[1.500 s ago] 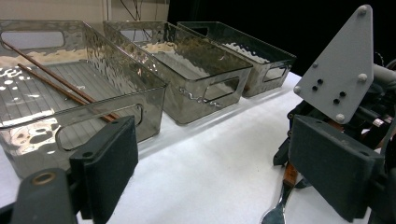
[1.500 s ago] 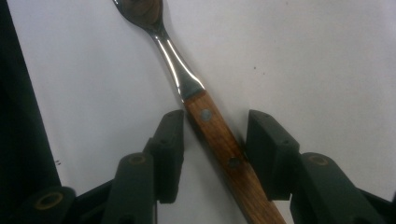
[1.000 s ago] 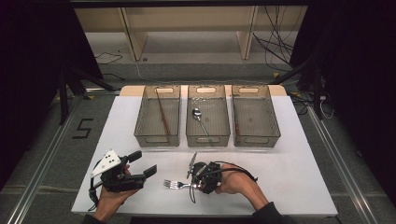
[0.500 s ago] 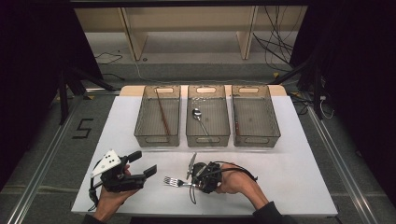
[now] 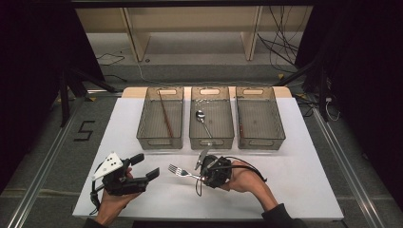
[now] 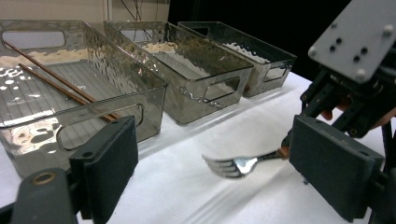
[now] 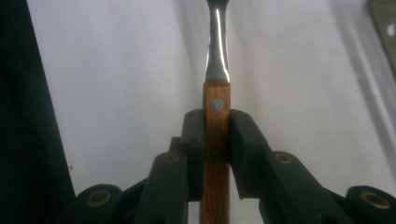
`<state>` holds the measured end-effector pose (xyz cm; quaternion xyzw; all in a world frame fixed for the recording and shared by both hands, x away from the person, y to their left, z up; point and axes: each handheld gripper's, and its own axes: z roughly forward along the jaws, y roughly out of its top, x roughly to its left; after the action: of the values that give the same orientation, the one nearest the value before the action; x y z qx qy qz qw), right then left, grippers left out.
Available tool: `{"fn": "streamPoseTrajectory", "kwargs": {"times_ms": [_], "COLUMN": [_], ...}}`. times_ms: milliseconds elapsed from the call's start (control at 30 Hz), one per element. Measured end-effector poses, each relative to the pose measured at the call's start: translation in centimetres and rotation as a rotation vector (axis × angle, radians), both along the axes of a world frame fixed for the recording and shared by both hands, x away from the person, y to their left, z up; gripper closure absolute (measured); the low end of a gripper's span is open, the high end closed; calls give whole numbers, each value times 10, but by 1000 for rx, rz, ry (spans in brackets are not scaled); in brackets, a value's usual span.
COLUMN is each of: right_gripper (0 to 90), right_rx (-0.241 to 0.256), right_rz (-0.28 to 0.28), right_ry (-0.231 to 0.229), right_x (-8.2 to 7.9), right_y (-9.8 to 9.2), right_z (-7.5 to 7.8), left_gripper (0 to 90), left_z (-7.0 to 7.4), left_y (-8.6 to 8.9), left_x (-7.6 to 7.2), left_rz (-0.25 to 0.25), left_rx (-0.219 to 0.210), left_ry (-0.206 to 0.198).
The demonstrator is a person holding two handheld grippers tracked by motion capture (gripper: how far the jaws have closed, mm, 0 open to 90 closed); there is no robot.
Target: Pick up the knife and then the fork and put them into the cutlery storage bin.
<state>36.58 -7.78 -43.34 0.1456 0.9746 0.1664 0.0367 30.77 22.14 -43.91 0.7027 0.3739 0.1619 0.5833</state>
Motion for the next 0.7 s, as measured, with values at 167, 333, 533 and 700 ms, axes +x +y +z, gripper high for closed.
{"fn": "streamPoseTrajectory", "kwargs": {"times_ms": [167,333,533,700], "right_gripper": [773,772,773,773], "right_rx": [61,115,156,195], "right_rz": [-55,-111,-149,-189], "right_ry": [-12,-11,-26,-34], "right_x": [5,9,13,16], "right_y": [-10,-20,-32,-42], "right_z": [7,16,25,33], "left_gripper": [152,152,152,152], "left_z": [0,0,0,0], "left_y": [0,0,0,1], "left_x": [0,0,0,0], "left_rz": [0,1,2,3], "left_rx": [-1,0,0,-1], "left_ry": [0,0,0,0]}}
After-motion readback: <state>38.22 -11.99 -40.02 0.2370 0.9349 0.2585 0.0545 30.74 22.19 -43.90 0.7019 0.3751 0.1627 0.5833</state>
